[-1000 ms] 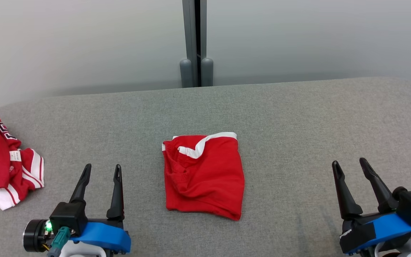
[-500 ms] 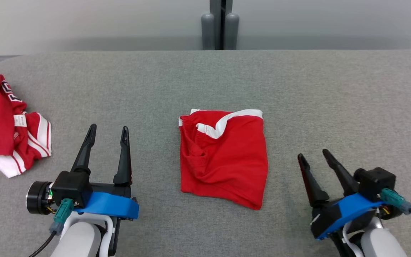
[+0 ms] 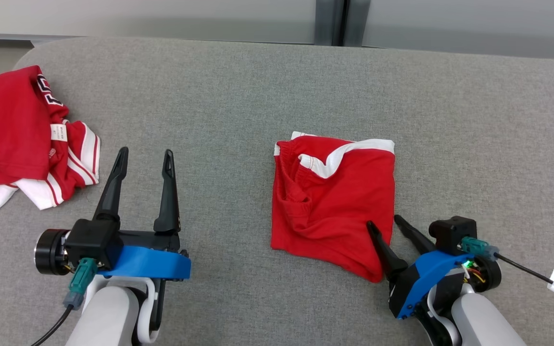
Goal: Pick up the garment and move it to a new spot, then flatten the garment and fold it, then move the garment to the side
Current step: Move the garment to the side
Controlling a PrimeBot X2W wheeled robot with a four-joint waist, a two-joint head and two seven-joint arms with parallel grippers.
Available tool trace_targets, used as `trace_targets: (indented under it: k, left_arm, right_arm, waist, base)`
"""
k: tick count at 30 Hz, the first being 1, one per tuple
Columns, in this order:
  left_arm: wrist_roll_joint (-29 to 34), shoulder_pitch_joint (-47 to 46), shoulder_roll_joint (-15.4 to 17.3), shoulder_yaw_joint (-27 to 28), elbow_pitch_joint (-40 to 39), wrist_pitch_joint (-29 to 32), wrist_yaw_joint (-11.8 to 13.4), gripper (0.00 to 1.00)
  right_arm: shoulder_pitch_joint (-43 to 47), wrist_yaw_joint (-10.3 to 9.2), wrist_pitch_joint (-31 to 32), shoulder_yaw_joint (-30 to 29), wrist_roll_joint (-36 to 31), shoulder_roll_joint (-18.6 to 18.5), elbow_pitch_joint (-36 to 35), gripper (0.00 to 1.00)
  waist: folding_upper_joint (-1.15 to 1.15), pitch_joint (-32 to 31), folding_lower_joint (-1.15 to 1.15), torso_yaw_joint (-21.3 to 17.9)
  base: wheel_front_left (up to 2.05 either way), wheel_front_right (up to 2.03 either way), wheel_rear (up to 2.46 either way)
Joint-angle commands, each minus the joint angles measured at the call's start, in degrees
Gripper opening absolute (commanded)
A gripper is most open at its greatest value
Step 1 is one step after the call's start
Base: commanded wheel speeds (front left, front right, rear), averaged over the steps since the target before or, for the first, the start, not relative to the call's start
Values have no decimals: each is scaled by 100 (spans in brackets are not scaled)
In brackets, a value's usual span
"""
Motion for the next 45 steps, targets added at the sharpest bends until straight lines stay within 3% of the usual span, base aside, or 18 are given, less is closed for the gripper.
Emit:
trace_targets:
  k: [1,8,17,27,33,45]
  left_arm:
    - [56,27,-26,63,-26,-25,-21,100]
    - [202,144,-49,265,-26,-26,-104,100]
    - [371,204,85,359,-168,-26,-149,100]
    - [455,116,250,318,-399,72,-159,100]
    - [544,-139,345,217,-589,243,-231,100]
    - [733,-765,382,-60,-663,333,-370,100]
  right_arm:
    - [60,1,118,119,43,27,171,0]
    - [39,0,-55,278,55,-92,-32,0]
    - [-154,-4,-215,887,374,-516,-333,0]
    - [-588,-3,-493,1142,920,-1160,66,0]
    - [-1287,-3,-744,1087,1110,-1402,525,0]
    - [-2724,-1,-1163,433,1187,-2153,2009,0]
  waist:
    - [-1,8,0,2]
    - [-1,-42,0,-230]
    - [-1,-2,0,-1330]
    - [-1,213,0,-2277]
    - [-1,558,0,-2417]
    - [-1,1259,0,-2281]
  base:
    - [0,0,0]
    - [0,0,0]
    - [0,0,0]
    - [0,0,0]
    - [0,0,0]
    - [0,0,0]
